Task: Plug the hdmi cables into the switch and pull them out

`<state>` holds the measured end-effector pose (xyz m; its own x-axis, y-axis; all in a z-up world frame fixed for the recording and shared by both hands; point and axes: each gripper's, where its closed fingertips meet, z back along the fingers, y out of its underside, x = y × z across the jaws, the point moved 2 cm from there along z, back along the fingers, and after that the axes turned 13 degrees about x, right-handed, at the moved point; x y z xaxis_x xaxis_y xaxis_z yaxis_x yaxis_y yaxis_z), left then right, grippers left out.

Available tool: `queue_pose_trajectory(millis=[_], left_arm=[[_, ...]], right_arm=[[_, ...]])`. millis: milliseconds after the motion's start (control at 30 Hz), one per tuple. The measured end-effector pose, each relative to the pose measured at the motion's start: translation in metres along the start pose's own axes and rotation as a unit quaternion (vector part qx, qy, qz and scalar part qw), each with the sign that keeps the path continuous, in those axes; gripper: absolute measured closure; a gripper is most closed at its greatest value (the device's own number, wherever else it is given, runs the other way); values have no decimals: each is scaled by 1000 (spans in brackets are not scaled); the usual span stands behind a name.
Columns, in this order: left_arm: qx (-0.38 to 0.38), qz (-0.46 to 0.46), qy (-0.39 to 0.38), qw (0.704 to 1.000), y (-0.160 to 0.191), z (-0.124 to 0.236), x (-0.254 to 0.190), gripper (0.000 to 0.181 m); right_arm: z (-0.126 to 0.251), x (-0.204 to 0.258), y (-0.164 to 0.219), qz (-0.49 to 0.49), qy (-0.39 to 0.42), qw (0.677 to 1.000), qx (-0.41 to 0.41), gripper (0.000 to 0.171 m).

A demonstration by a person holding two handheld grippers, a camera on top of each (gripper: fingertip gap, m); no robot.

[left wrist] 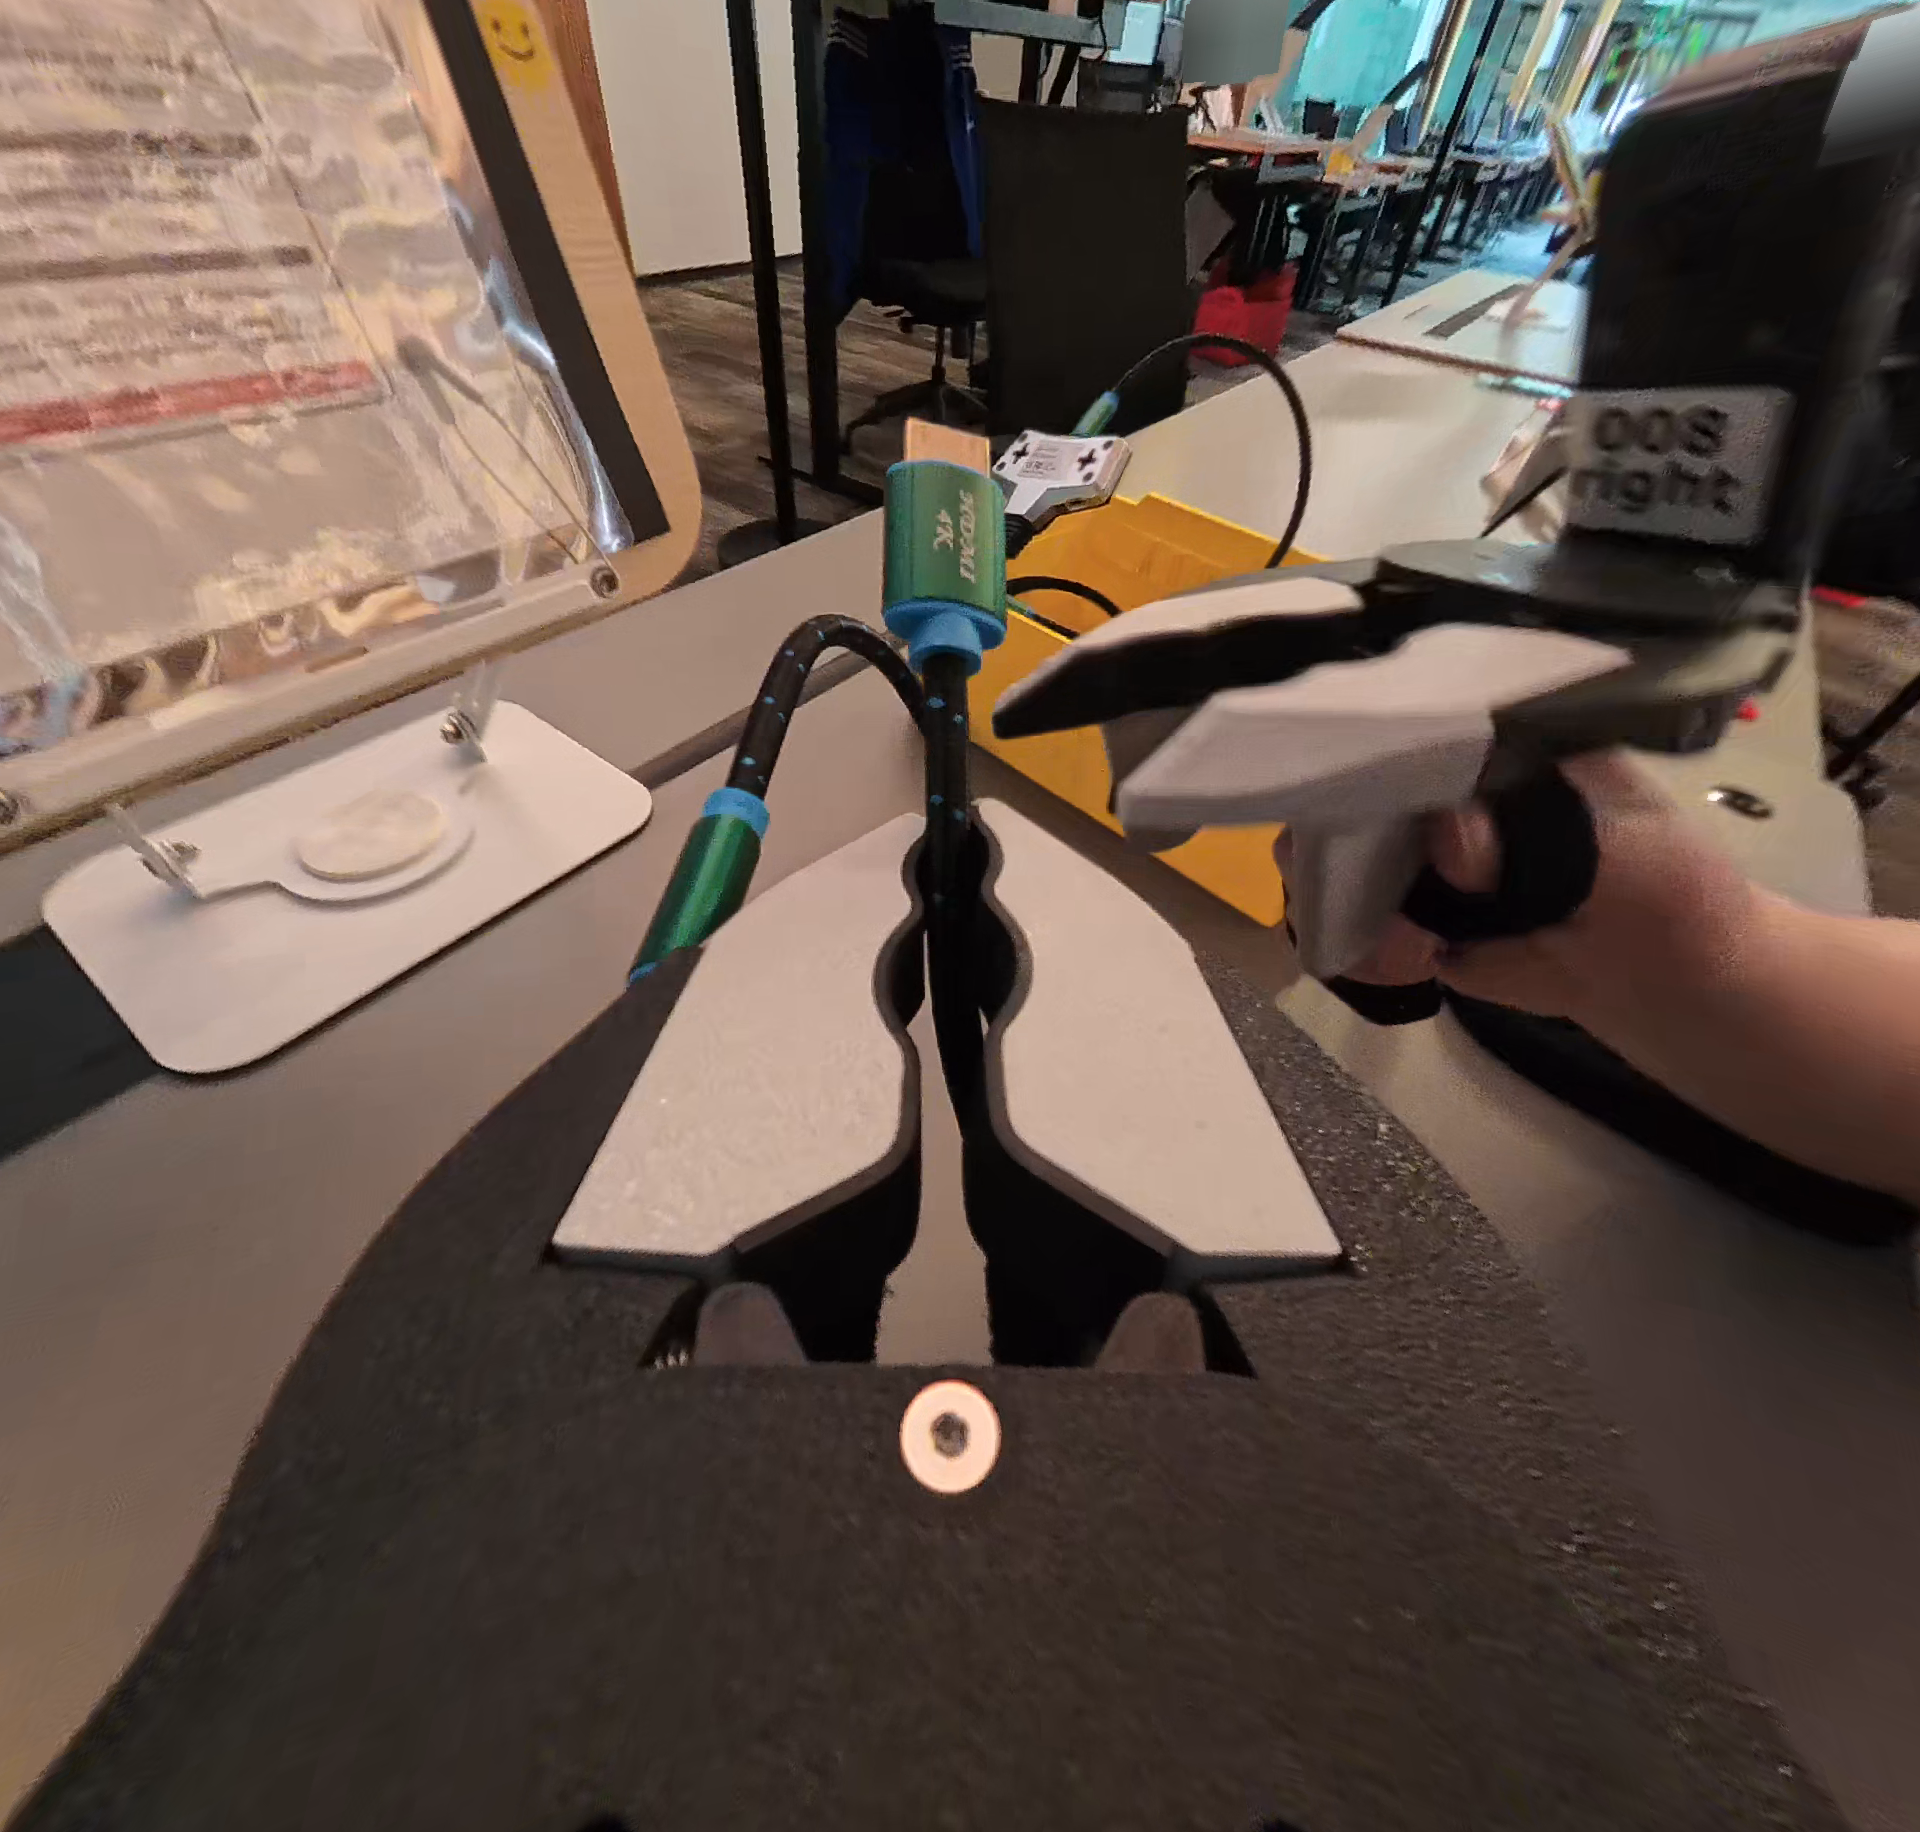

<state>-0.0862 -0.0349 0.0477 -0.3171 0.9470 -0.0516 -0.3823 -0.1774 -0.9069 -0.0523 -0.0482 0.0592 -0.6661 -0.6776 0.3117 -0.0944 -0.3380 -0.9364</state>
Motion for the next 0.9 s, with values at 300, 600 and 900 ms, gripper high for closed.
queue_pose_trajectory(millis=[300,600,900], left_arm=[[23,-84,-24,996,7,-13,-26,179],[45,-109,9,993,-1,3,-33,146],[-4,-158,-9,987,-25,43,-30,147]], right_arm=[[5,6,-3,-25,-87,996,-9,160],[17,6,-9,410,232,880,54,161],[28,40,-14,469,160,868,-8,161]])
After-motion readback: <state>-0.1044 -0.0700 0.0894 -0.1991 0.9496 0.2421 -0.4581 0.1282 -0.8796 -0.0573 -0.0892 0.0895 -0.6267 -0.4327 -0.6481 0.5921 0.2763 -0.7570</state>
